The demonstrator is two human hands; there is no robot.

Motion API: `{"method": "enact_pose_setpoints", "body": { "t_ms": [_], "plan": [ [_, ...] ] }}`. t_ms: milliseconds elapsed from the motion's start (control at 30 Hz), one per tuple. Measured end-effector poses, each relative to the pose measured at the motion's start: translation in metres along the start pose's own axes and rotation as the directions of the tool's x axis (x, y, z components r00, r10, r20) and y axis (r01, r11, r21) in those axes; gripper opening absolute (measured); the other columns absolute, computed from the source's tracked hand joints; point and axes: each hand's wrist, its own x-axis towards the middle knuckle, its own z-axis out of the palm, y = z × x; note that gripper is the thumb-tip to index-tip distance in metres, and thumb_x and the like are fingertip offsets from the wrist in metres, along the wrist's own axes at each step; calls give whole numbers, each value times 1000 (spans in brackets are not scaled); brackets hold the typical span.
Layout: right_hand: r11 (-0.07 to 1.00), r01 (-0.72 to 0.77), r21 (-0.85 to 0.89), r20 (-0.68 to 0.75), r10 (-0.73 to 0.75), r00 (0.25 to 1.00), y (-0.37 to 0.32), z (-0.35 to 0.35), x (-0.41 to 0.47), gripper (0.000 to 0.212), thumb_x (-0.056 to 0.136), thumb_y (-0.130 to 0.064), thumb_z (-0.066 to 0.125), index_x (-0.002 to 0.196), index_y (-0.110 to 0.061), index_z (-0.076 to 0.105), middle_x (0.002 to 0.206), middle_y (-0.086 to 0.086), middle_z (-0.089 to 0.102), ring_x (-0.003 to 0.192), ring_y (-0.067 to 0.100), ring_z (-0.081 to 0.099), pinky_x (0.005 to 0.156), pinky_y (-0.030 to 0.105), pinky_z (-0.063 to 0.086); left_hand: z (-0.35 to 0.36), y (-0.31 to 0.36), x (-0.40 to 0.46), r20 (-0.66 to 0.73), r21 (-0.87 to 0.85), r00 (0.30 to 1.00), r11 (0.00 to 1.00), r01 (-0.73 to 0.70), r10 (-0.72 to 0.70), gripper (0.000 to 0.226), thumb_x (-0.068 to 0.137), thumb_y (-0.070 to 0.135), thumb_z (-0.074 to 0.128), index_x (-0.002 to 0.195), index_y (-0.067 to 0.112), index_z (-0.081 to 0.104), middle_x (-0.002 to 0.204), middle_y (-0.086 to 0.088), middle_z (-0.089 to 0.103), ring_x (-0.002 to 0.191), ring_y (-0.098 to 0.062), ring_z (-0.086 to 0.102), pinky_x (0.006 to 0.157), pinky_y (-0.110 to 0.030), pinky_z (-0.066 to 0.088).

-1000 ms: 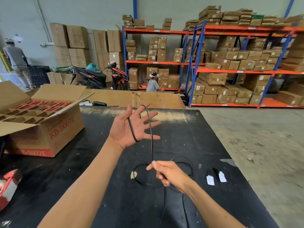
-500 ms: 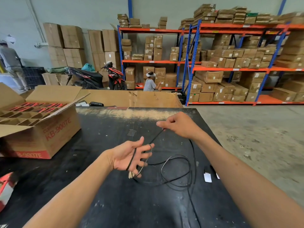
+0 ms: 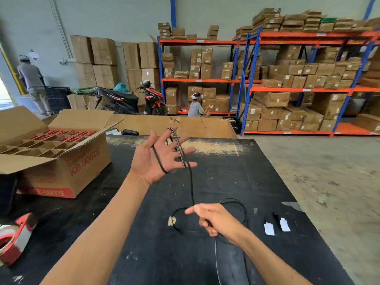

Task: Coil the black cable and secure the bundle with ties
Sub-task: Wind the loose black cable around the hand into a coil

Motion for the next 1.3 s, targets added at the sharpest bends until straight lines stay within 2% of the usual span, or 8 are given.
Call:
{"method": "enact_pose_setpoints", "body": {
  "t_ms": [133, 233, 300, 433, 567, 733, 1000, 1300],
  "plan": [
    [992, -81, -94, -214, 59, 975, -4, -19, 14, 46, 90, -59, 64, 81, -17, 82, 56, -3, 35, 44, 10, 27, 45, 24, 21, 22, -16, -4, 155, 37, 968, 981, 192, -195, 66, 99, 60, 19, 155, 26, 15, 163, -14, -1, 144, -55, 6, 103, -82, -3],
    [954, -65, -293, -321, -34, 946, -23, -48, 29, 34, 87, -37, 74, 58, -20, 74, 52, -3, 45, 47, 9, 34, 49, 29, 28, 27, -39, -10, 264, 91, 871, 910, 404, -414, 67, 97, 63, 17, 154, 29, 15, 165, -7, 2, 145, -52, 2, 104, -80, -5],
    [881, -71, -467, -311, -89, 946, -45, -67, 36, 23, 83, -24, 77, 60, -20, 75, 58, -1, 59, 56, 12, 47, 55, 31, 37, 21, -55, -12, 245, 179, 794, 831, 527, -556, 68, 96, 64, 18, 154, 30, 19, 164, -2, 9, 146, -51, 4, 106, -78, 0],
    [694, -89, -714, -187, -67, 980, -99, -88, 34, 40, 69, -54, 86, 67, -14, 77, 55, -6, 63, 57, 9, 54, 57, 28, 41, -8, -77, -10, 93, 275, 690, 684, 676, -718, 66, 93, 67, 29, 151, 36, 27, 150, 5, 28, 138, -44, 20, 108, -72, 11],
    [729, 6, -684, -186, -182, 965, -127, -90, 27, 40, 82, -55, 75, 58, -23, 74, 35, -9, 36, 37, 6, 31, 47, 26, 28, -36, -82, -7, -61, 212, 763, 739, 640, -643, 60, 88, 66, 45, 140, 36, 44, 127, 4, 43, 116, -35, 42, 99, -66, 34],
    [911, 111, -398, -161, -188, 969, -107, -62, 8, 27, 95, -41, 64, 90, -23, 83, 60, 3, 44, 46, 11, 30, 49, 26, 26, -50, -60, 1, -274, 83, 903, 928, 364, -330, 60, 93, 65, 29, 141, 32, 44, 135, -5, 46, 128, -47, 41, 103, -76, 24],
    [972, 20, 236, -57, -7, 998, -7, 9, -1, 28, 103, -34, 53, 109, -21, 78, 62, -1, 44, 47, 12, 31, 45, 23, 22, -19, -28, 10, -136, -6, 988, 997, 72, -72, 60, 96, 58, 31, 147, 26, 39, 134, -13, 48, 133, -53, 33, 99, -82, 24],
    [935, -64, -350, -300, -47, 953, 1, -32, 13, 34, 86, -52, 71, 58, -33, 76, 48, -7, 50, 44, 5, 40, 49, 30, 37, 27, -45, -11, 234, 96, 884, 914, 395, -406, 65, 97, 61, 16, 154, 30, 17, 165, -7, -1, 146, -50, -1, 105, -80, -6]
  ]
}}
